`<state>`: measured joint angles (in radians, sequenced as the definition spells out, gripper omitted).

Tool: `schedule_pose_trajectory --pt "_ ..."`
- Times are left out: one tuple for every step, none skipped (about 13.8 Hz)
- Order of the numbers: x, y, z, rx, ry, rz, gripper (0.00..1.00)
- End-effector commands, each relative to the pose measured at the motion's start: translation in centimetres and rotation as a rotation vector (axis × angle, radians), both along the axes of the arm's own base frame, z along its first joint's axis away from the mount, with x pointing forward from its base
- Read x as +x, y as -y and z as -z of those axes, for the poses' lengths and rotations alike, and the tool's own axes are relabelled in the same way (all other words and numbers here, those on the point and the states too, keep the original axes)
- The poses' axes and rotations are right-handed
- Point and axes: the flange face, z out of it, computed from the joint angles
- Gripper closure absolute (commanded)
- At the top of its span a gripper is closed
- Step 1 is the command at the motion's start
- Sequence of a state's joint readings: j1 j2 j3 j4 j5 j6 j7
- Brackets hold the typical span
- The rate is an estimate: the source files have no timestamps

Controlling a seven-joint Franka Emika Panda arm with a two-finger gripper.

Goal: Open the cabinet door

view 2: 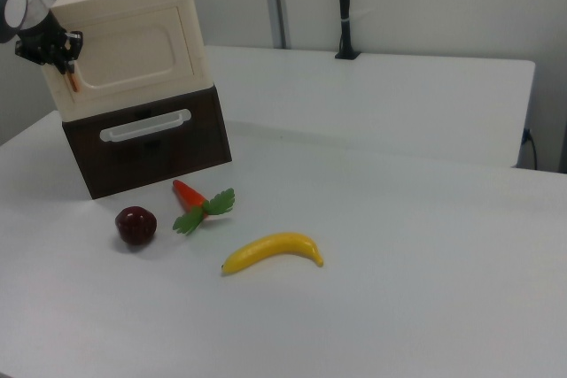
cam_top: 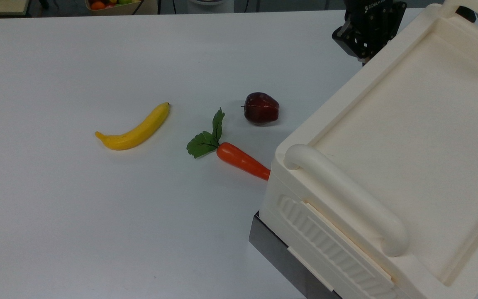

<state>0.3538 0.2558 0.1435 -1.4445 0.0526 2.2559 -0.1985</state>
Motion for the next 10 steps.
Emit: schedule_pose_trajectory --pt "-1.4 -0.2 0.0 0.022 -0.034 0.017 0.94" --pt "-1.7 0.3 -0.1 0.022 -0.039 0.033 0.94" --pt "-2.0 0.5 0.1 0.016 -0.067 0.048 0.94" --pt "-2.2 0.9 -0.2 0.01 -0.083 0.058 0.94" --pt "-2.2 1.4 -0.2 0.003 -0.101 0.068 0.94" --pt "-2.4 1.7 -0.5 0.0 -0.106 0.073 0.94" --pt "-2.4 2.0 -0.5 -0.005 -0.117 0.075 0.94" --pt "-2.4 2.3 -0.4 -0.011 -0.124 0.08 0.94" --pt "-2.3 2.6 -0.4 -0.013 -0.132 0.084 0.94" --pt "-2.3 2.8 -0.4 -0.016 -0.137 0.086 0.94"
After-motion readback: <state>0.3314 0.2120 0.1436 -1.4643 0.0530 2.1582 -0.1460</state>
